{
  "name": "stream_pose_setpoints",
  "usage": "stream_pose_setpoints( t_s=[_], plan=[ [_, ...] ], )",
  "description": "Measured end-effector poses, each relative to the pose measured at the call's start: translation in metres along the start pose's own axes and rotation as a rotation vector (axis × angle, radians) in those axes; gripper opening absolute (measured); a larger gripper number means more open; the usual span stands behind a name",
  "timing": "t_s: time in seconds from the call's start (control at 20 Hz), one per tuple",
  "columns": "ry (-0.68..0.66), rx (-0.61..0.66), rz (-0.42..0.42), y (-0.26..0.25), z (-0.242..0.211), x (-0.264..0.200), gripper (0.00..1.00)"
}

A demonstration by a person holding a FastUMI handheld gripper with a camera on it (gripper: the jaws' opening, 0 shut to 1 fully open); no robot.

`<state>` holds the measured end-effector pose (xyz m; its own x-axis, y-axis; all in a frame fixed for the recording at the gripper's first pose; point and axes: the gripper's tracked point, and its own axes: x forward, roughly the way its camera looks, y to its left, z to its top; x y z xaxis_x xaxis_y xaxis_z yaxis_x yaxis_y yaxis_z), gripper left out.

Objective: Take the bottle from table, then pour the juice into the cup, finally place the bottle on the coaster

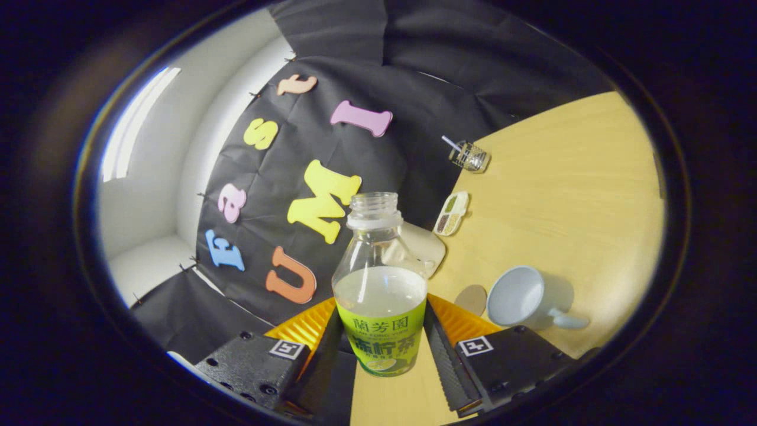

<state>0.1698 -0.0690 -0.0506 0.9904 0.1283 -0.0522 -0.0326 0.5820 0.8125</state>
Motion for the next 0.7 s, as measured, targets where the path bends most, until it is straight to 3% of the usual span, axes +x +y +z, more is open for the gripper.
stream_pose_setpoints(
  t_s=[0.2,0.7],
  plan=[
    [-0.033,-0.125,0.005,0.007,0.007,0.001,0.8],
    [-0.087,-0.515,-0.09,0.011,0.014,0.025,0.8]
  ],
)
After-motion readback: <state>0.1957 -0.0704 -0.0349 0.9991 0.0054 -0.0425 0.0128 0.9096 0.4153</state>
